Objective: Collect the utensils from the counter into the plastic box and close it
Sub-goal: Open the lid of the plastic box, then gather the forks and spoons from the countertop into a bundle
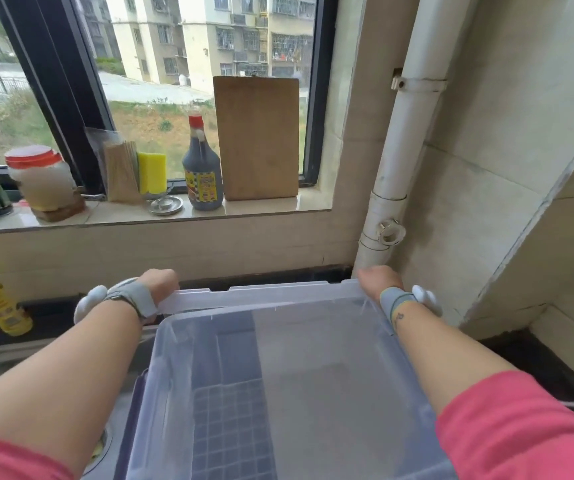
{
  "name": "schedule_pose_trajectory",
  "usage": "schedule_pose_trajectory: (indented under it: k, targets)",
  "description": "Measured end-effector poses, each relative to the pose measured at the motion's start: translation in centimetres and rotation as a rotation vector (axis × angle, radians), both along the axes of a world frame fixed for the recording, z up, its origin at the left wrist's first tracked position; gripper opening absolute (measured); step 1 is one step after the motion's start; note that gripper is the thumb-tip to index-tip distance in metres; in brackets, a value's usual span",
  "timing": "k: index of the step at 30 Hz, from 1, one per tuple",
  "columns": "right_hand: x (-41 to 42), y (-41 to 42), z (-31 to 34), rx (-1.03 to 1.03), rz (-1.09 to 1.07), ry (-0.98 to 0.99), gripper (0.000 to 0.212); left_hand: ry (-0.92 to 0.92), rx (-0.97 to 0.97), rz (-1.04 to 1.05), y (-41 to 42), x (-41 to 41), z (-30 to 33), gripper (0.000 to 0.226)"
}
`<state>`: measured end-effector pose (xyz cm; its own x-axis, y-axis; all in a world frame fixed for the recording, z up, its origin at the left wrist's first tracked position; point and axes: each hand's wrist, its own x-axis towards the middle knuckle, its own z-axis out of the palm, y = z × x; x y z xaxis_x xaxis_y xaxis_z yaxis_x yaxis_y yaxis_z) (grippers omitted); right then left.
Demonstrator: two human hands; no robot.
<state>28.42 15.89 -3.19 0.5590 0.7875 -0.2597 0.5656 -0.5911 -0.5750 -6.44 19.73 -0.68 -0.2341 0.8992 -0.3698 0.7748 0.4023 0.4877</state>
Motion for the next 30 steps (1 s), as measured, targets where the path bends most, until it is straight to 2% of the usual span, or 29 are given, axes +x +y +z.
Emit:
schedule_pose_trajectory:
  k: [3, 7, 9, 11, 14, 18, 21, 23, 30]
  targets:
    - [-0.7, 0.8, -0.8, -0.041, 0.013, 0.003, 0.049, 0.099, -0.076, -0.128, 1.0, 0.0, -1.2, 0.029]
    - [-0.7, 1.2, -1.5, -0.081, 0.028, -0.028, 0.050, 0.085, -0.090, -0.111, 1.8, 1.0, -2.5, 0.039]
    - [-0.2, 0.9, -1.5, -0.077, 0.052, -0.023, 0.051, 0.122, -0.077, -0.123, 1.6, 1.8, -2.3, 0.032]
    - [1.0, 0.1, -1.2, -0.063, 0.042, -0.028, 0.048, 0.187, -0.017, -0.169, 1.3, 3.2, -1.6, 0.020]
    - [4.7, -2.8, -0.7, -0.059, -0.015, -0.077, 0.034, 0.249, 0.191, -0.252, 1.3, 7.9, -0.8, 0.030]
    - [11.5, -8.8, -0.8, -0.101, -0.179, -0.090, 0.036, -0.024, 0.417, -0.468, -0.7, 17.8, 0.2, 0.037]
    - [17.2, -13.9, -1.5, -0.164, -0.277, -0.121, 0.024, -0.221, 0.478, -0.646, -4.0, 25.4, 0.0, 0.031]
    - [20.6, -16.9, -2.2, -0.214, -0.376, -0.128, 0.033, -0.299, 0.409, -0.748, -5.8, 30.0, -1.0, 0.029]
    - [28.1, -20.5, -5.1, -0.329, -0.521, -0.092, 0.029, -0.330, 0.107, -0.891, -8.9, 41.7, -4.9, 0.034]
